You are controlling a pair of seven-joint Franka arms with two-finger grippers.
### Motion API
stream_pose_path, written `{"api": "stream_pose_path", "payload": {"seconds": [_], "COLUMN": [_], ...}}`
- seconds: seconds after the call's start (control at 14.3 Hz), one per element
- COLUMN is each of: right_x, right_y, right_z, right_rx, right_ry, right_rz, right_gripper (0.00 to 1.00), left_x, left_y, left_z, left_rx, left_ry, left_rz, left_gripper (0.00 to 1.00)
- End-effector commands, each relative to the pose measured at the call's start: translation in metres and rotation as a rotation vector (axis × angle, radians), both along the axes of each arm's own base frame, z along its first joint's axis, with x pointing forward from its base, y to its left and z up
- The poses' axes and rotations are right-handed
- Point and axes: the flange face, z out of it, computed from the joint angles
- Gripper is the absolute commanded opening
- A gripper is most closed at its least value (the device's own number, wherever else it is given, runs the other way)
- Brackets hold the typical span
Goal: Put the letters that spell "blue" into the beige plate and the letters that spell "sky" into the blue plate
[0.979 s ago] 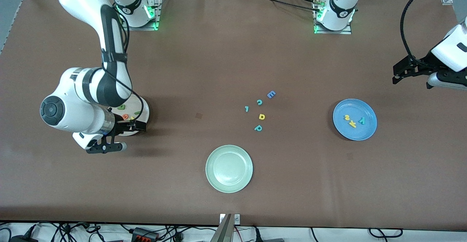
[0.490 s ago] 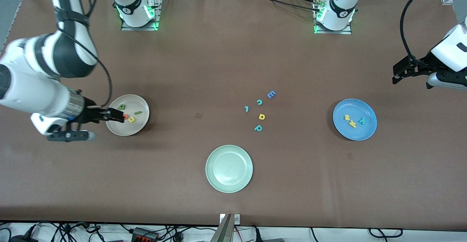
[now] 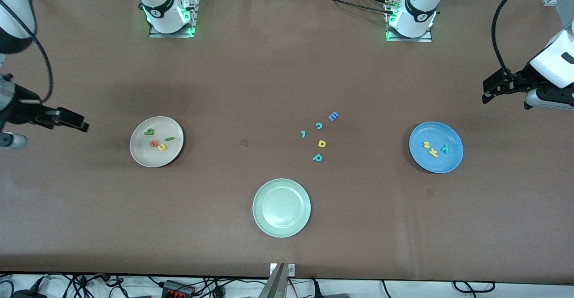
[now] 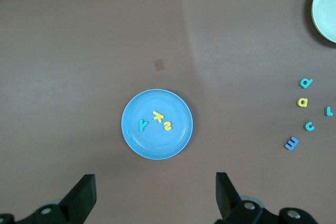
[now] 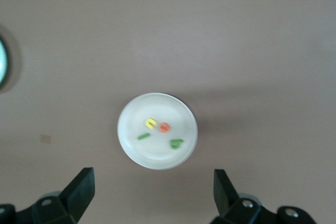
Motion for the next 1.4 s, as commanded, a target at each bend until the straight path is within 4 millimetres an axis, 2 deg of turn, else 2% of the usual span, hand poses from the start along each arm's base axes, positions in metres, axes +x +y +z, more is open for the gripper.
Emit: {"api": "stream_pose_path", "payload": {"seconds": [0.0, 0.35, 0.56, 0.84, 1.33], "right_x": [-0.012, -0.027, -0.034, -0.058, -0.056], "right_y": [-0.005, -0.001, -0.003, -0.002, 0.006], "right_z": [0.04, 0.05, 0.038, 0.03, 0.031], "right_rx": [-0.051, -0.059, -0.056, -0.053, -0.059], "right_ry": [-0.004, 0.032, 0.027, -0.004, -0.002], "right_rz": [0.019, 0.043, 0.04, 0.064, 0.134], "right_gripper": [1.0, 1.0, 1.0, 1.0, 1.0], "left_x": [0.002, 0.002, 0.002, 0.002, 0.002], "left_y": [-0.001, -0.001, -0.001, -0.001, -0.001], "left_z": [0.006, 0.006, 0.006, 0.006, 0.006], "left_rx": [-0.019, -0.019, -0.019, -0.019, -0.019], "left_ry": [-0.001, 0.001, 0.001, 0.001, 0.001], "left_rz": [-0.014, -0.015, -0.015, -0.015, -0.014], "left_gripper": [1.0, 1.0, 1.0, 1.0, 1.0]}}
